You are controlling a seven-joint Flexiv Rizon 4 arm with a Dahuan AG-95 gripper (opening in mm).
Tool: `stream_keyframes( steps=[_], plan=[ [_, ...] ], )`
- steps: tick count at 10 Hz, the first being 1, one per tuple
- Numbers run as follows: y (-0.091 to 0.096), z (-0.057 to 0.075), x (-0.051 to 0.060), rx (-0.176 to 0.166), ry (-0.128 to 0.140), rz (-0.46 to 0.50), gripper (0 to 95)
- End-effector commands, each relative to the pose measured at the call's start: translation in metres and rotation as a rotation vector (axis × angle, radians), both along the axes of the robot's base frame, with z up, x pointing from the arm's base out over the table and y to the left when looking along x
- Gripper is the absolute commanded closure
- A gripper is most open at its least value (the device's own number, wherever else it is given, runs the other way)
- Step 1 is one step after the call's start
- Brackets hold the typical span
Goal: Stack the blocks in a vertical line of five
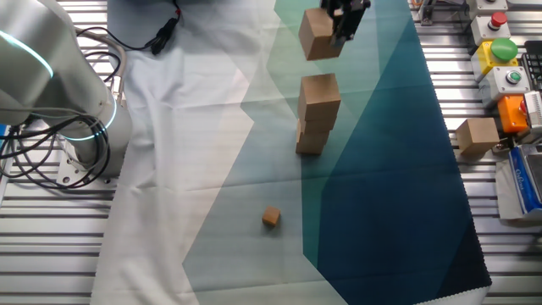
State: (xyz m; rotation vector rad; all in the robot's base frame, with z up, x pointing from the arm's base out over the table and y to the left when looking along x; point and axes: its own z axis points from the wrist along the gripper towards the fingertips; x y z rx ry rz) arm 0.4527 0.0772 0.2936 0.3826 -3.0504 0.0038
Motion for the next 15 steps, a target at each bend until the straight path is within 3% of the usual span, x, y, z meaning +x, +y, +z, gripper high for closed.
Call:
stream_keyframes(
  steps=[1,4,8,11,15],
  plan=[
    [-0.015,0.003,-0.001,0.010,0.004,0.012,95.0],
    [-0.036,0.008,-0.005,0.016,-0.002,0.037,95.0],
    [-0.061,0.006,-0.009,0.029,-0.046,0.038,95.0],
    [-0.067,0.002,-0.005,0.036,-0.071,0.037,95.0],
    [-0.069,-0.001,-0.003,0.063,-0.082,-0.020,95.0]
  ],
)
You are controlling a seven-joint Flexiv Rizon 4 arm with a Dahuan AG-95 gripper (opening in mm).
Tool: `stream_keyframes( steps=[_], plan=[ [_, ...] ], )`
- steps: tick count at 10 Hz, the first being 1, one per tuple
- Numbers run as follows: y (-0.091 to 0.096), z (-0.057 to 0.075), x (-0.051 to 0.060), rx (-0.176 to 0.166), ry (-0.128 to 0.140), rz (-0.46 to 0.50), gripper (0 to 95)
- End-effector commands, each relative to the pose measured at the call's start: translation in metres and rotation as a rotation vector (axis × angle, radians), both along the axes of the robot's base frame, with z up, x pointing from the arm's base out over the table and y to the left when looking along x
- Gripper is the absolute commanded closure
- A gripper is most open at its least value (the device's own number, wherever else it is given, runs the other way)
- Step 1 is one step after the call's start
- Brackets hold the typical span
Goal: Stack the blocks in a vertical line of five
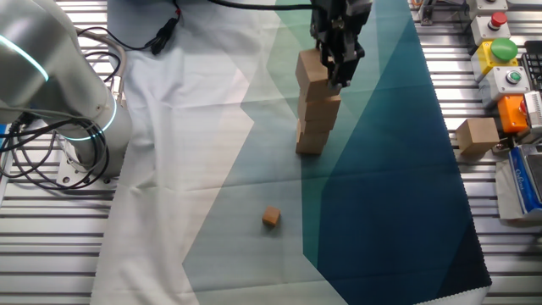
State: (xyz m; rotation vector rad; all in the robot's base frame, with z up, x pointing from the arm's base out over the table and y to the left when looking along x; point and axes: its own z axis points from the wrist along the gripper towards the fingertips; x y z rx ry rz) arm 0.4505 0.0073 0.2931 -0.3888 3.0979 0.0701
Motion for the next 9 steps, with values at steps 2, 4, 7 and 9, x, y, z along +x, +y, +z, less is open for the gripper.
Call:
stream_keyframes(
  steps=[2,4,7,9],
  plan=[
    [0.0007,-0.0002,-0.0006,0.016,-0.004,-0.063,95.0],
    [0.0002,-0.0008,0.0000,0.017,-0.012,-0.085,95.0],
    [-0.0027,-0.0040,0.0030,0.018,-0.020,-0.102,95.0],
    [-0.0027,-0.0052,0.0046,0.018,-0.018,-0.097,95.0]
  ],
)
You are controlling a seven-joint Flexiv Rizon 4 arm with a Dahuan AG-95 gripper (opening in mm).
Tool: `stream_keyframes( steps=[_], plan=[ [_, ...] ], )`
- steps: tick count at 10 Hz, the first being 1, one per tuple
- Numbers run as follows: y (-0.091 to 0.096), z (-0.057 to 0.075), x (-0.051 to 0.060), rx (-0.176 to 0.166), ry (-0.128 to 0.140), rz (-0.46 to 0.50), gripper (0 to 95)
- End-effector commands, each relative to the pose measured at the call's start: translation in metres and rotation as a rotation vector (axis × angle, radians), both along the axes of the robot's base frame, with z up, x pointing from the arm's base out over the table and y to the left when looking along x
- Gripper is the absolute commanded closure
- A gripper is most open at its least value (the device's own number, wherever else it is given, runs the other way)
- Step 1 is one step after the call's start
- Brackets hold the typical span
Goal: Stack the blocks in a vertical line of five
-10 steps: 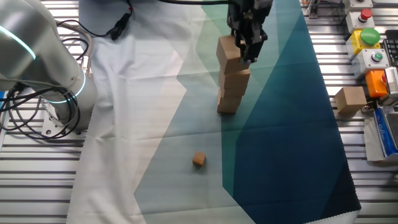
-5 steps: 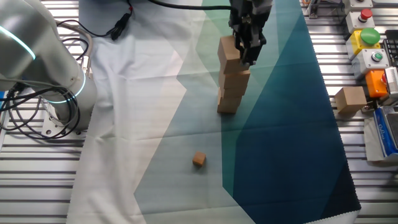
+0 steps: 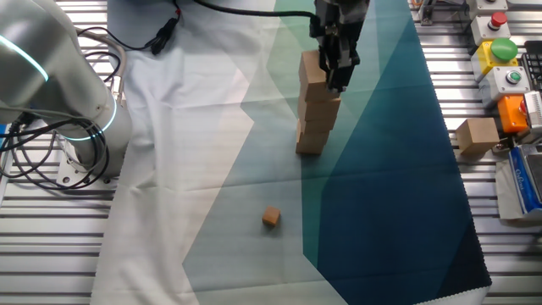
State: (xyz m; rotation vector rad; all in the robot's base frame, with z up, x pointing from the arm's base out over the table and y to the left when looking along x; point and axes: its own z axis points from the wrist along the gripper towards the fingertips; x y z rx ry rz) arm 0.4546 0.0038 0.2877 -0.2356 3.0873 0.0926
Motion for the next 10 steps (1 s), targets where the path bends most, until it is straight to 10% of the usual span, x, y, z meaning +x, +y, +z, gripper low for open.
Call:
stream_keyframes(
  steps=[1,10],
  plan=[
    [0.0019,-0.0005,0.0020,0.000,0.004,0.003,95.0],
    [0.0039,-0.0026,0.0049,-0.001,0.011,0.007,95.0]
  ],
)
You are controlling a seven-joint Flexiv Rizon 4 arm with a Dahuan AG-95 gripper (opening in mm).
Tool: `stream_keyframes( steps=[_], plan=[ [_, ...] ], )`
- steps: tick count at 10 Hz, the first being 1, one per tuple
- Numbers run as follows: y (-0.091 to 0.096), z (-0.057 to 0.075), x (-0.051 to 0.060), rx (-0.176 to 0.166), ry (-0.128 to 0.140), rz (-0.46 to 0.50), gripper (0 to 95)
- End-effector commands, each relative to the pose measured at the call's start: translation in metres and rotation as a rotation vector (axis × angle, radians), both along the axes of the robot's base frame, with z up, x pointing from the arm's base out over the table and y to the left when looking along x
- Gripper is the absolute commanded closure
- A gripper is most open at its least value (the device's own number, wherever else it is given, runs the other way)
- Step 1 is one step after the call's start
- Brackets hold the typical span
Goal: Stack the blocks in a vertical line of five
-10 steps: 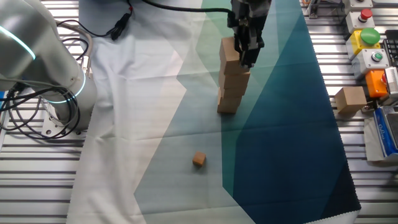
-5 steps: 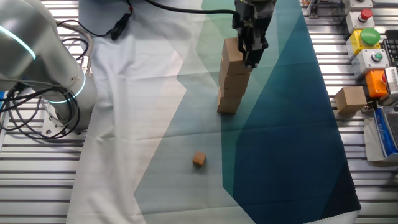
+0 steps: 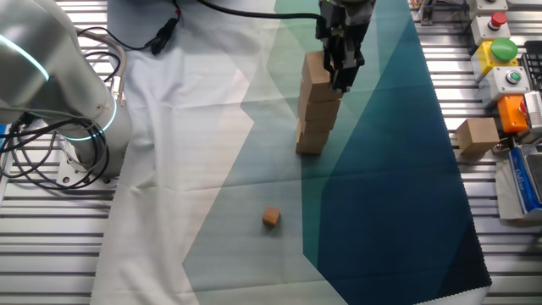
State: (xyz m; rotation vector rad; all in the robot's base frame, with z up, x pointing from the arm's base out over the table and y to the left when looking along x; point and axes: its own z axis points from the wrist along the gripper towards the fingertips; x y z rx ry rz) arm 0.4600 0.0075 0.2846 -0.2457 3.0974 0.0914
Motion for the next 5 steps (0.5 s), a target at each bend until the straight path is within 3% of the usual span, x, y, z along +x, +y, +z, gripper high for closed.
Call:
stream_keyframes(
  steps=[1,5],
  plan=[
    [0.0001,0.0003,-0.0007,0.002,0.001,0.001,95.0],
    [-0.0011,-0.0019,0.0005,0.004,0.000,0.003,95.0]
  ],
)
